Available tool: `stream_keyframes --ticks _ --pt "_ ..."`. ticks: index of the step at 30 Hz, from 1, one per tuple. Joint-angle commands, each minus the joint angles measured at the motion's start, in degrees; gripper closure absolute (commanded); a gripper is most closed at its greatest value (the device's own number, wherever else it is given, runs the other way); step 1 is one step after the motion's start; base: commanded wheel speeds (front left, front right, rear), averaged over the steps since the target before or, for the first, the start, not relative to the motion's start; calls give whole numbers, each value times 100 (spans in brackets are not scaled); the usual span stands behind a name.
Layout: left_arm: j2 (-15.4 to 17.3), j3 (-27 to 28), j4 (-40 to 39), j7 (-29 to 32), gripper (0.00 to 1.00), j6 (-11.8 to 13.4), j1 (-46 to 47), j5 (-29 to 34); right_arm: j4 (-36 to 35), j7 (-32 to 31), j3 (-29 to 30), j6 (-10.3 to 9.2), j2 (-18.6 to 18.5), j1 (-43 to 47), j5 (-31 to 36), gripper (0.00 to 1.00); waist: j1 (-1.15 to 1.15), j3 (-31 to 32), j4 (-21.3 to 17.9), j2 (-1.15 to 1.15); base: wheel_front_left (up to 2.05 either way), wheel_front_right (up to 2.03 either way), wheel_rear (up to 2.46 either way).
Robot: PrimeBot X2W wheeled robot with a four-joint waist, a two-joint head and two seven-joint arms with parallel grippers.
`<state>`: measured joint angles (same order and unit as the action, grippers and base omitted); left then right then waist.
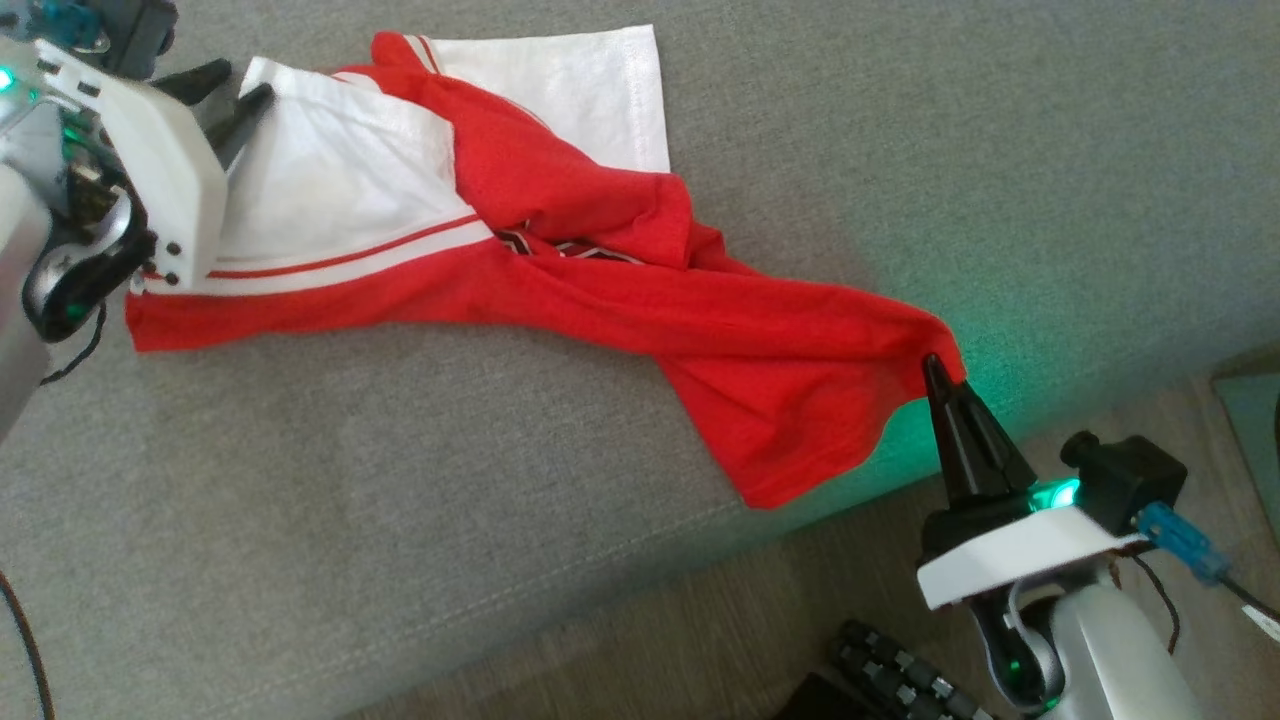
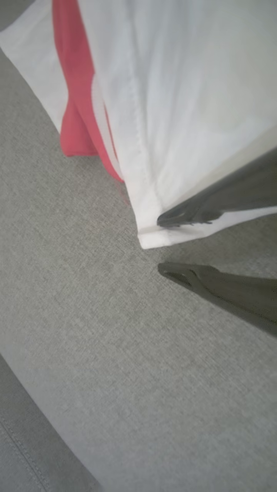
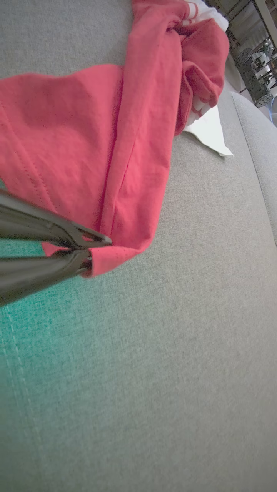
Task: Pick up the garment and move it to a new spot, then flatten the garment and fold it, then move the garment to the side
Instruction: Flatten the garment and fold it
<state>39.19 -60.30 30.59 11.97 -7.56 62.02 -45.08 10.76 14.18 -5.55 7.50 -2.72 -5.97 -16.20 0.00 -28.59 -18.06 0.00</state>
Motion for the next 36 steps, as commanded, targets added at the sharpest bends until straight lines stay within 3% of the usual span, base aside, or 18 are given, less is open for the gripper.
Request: stream_keyframes --ticks 1,2,3,8,13,18,23,27,31,36 --pt "233 205 -44 -22 53 8 284 -32 -130 61 -104 -1 -24 -54 -47 100 0 -5 -3 0 0 0 0" --pt "240 31 -44 -12 92 8 345 -123 -125 66 -93 -1 -23 -66 -47 100 0 -16 -15 0 0 0 0" --pt "249 -72 -55 24 100 8 361 -186 -121 67 -85 -1 -22 -71 -54 100 0 -14 -15 0 0 0 0" --pt "319 -436 -182 56 100 8 460 -464 -156 73 -30 -1 -21 -98 8 100 0 69 26 0 0 0 0" --pt "442 -646 -592 -518 100 8 723 -782 -726 69 -163 -1 -203 -272 -204 100 0 317 143 0 0 0 0" --pt "771 -729 -1024 -1048 100 8 1066 -1068 -1498 -720 -52 -1 -799 -922 -343 100 0 790 191 0 0 0 0" --pt "1070 -615 -1237 -1249 100 8 1710 -1060 -1717 -1783 25 -1 -1286 -2057 -489 100 0 850 203 0 0 0 0" --pt "1037 -474 -1039 -1346 100 8 2564 -691 -1360 -2740 -128 -1 -1575 -3343 -886 100 0 581 283 0 0 0 0" --pt "763 -393 -460 -1660 100 42 3639 96 -583 -3395 -174 -1 -1594 -4837 -1212 100 0 160 377 0 0 0 0" --pt "362 -341 532 -2409 100 425 4813 1167 671 -2925 -295 -1 -1334 -6552 -1078 100 0 -244 420 0 0 0 0"
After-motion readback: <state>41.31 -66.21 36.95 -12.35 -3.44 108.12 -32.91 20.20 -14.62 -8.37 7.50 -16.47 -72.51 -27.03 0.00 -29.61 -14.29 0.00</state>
